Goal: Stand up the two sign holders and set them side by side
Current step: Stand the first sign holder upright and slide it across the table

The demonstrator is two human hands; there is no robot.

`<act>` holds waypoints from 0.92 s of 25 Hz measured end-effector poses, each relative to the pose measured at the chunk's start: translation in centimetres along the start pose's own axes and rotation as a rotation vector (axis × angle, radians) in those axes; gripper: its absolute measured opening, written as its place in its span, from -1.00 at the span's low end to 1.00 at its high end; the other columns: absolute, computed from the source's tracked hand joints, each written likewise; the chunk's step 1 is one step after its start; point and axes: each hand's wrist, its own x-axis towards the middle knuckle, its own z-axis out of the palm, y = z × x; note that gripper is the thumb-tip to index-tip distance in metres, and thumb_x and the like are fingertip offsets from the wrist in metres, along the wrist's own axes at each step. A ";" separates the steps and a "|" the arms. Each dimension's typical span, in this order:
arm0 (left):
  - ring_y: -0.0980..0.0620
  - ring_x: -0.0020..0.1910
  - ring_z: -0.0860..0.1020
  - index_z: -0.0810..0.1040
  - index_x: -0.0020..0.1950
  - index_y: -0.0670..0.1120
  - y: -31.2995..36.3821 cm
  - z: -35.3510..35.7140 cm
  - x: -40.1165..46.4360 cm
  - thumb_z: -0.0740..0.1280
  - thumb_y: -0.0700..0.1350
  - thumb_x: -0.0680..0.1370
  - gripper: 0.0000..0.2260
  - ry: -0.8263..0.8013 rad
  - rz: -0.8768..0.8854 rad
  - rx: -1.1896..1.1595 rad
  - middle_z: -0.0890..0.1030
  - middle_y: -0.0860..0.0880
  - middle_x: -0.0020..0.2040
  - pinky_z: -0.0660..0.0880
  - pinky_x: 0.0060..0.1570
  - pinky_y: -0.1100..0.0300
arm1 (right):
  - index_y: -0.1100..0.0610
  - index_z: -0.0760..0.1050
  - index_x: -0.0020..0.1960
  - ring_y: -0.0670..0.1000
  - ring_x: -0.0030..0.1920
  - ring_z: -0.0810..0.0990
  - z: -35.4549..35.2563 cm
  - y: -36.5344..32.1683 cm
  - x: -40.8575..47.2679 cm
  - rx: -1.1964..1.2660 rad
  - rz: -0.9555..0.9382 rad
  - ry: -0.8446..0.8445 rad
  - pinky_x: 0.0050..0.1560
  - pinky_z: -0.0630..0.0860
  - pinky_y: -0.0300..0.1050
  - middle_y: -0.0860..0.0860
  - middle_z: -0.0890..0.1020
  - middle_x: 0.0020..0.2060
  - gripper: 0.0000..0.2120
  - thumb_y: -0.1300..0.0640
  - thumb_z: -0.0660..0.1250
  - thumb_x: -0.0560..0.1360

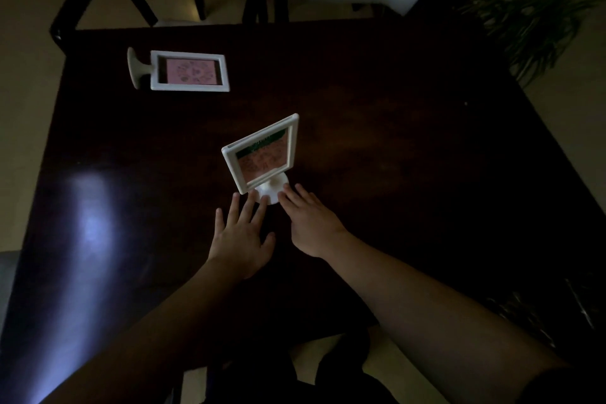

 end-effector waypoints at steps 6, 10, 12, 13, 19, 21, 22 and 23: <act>-0.12 0.55 -0.30 -0.21 0.61 0.09 8.0 0.9 1.7 0.05 0.24 0.56 -0.29 -0.030 0.013 0.009 -0.22 0.00 0.62 -0.18 0.48 -0.26 | 0.09 -0.10 0.62 0.06 0.59 -0.20 -1.3 7.0 -3.7 -0.012 0.026 -0.006 0.55 -0.11 0.06 0.03 -0.11 0.62 -0.31 0.22 0.15 0.59; -0.13 0.55 -0.31 -0.22 0.60 0.09 13.5 1.7 2.9 0.06 0.23 0.57 -0.29 -0.049 0.020 0.036 -0.22 -0.01 0.62 -0.18 0.48 -0.27 | 0.08 -0.11 0.62 0.07 0.58 -0.20 -2.1 11.8 -6.3 -0.008 0.045 -0.002 0.55 -0.13 0.06 0.02 -0.12 0.62 -0.31 0.23 0.13 0.58; -0.12 0.55 -0.31 -0.21 0.60 0.10 16.1 2.0 3.5 0.06 0.23 0.57 -0.30 -0.054 0.023 0.034 -0.21 0.00 0.62 -0.18 0.48 -0.27 | 0.08 -0.11 0.62 0.07 0.58 -0.20 -2.6 14.0 -7.5 -0.005 0.062 -0.002 0.55 -0.13 0.07 0.02 -0.12 0.62 -0.30 0.23 0.14 0.58; -0.12 0.55 -0.31 -0.21 0.60 0.10 17.3 2.1 3.9 0.06 0.23 0.57 -0.30 -0.059 0.024 0.031 -0.21 0.00 0.62 -0.18 0.48 -0.27 | 0.08 -0.12 0.62 0.07 0.58 -0.20 -2.8 15.0 -8.0 -0.007 0.070 -0.007 0.55 -0.13 0.07 0.02 -0.12 0.62 -0.29 0.22 0.15 0.57; -0.13 0.54 -0.33 -0.21 0.60 0.10 22.9 2.4 6.9 0.03 0.25 0.57 -0.31 -0.104 0.054 0.073 -0.22 0.01 0.62 -0.19 0.47 -0.28 | 0.07 -0.14 0.62 0.06 0.58 -0.23 -4.2 20.5 -9.8 -0.017 0.136 -0.011 0.55 -0.14 0.09 0.01 -0.15 0.62 -0.29 0.23 0.13 0.57; -0.13 0.55 -0.32 -0.19 0.61 0.10 24.0 2.3 8.2 0.02 0.25 0.57 -0.31 -0.104 0.080 0.083 -0.23 0.01 0.62 -0.18 0.48 -0.29 | 0.06 -0.15 0.62 0.05 0.58 -0.23 -4.6 21.8 -9.9 -0.007 0.170 -0.003 0.55 -0.15 0.08 0.00 -0.15 0.62 -0.29 0.24 0.12 0.58; -0.14 0.55 -0.32 -0.18 0.61 0.10 24.5 2.3 9.0 0.02 0.26 0.57 -0.31 -0.101 0.098 0.083 -0.22 0.01 0.62 -0.18 0.48 -0.29 | 0.06 -0.14 0.62 0.05 0.58 -0.23 -4.9 22.5 -9.9 -0.003 0.186 0.008 0.55 -0.15 0.07 0.00 -0.15 0.62 -0.29 0.24 0.11 0.58; -0.14 0.55 -0.31 -0.18 0.61 0.10 24.8 2.2 9.8 0.02 0.26 0.56 -0.31 -0.096 0.114 0.082 -0.21 0.01 0.62 -0.18 0.47 -0.29 | 0.06 -0.14 0.62 0.05 0.58 -0.23 -5.2 23.1 -9.7 0.001 0.198 0.016 0.55 -0.16 0.07 -0.01 -0.15 0.62 -0.30 0.24 0.12 0.58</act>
